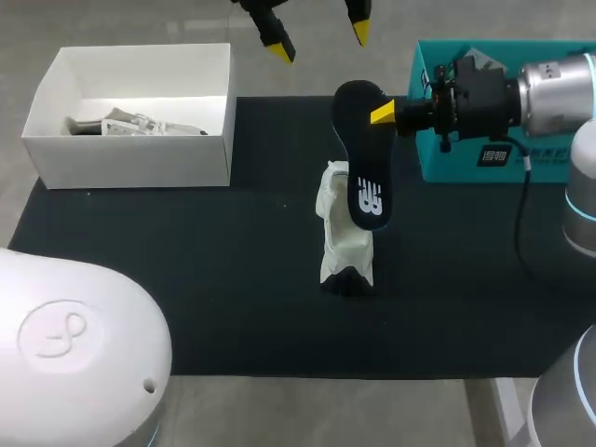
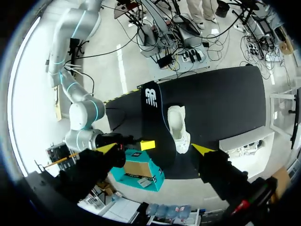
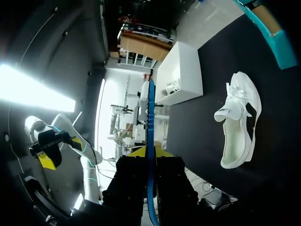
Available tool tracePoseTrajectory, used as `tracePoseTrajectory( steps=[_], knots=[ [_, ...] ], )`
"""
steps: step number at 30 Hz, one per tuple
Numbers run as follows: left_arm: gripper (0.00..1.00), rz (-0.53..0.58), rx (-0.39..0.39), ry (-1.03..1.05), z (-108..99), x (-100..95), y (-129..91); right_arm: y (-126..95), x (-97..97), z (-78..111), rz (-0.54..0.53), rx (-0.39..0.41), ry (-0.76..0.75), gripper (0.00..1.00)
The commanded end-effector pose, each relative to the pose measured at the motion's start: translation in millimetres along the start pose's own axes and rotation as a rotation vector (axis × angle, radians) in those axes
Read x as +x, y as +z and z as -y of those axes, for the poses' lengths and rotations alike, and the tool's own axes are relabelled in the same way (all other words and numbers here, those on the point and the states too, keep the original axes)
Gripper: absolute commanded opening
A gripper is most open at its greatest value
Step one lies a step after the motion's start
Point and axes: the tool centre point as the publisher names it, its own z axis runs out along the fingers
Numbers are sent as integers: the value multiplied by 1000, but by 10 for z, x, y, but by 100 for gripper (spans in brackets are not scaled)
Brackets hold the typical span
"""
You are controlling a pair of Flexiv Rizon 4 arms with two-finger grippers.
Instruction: Take the shoe out of the shoebox, open the shoe tongue, remove and reinsert the insole, then place the shoe into the shoebox
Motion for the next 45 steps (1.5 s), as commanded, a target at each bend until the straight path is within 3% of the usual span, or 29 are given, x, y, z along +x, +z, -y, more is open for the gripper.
tracePoseTrajectory(
  steps=[1,13,36,40,45],
  knots=[
    [100,-379,19,-46,-25,-55,30,22,-5,-12,-9,-10,0,0],
    [100,-341,-24,-65,-195,-58,47,-18,80,-72,-26,-41,-7,0],
    [100,-296,-29,-71,-182,-66,114,-8,92,-79,-30,-34,-11,0],
    [100,-218,-25,-72,-163,-48,177,-7,91,-79,-30,-33,-12,0],
    [100,16,-36,-106,-100,109,370,-37,113,-47,-31,-40,-13,0]
  ],
)
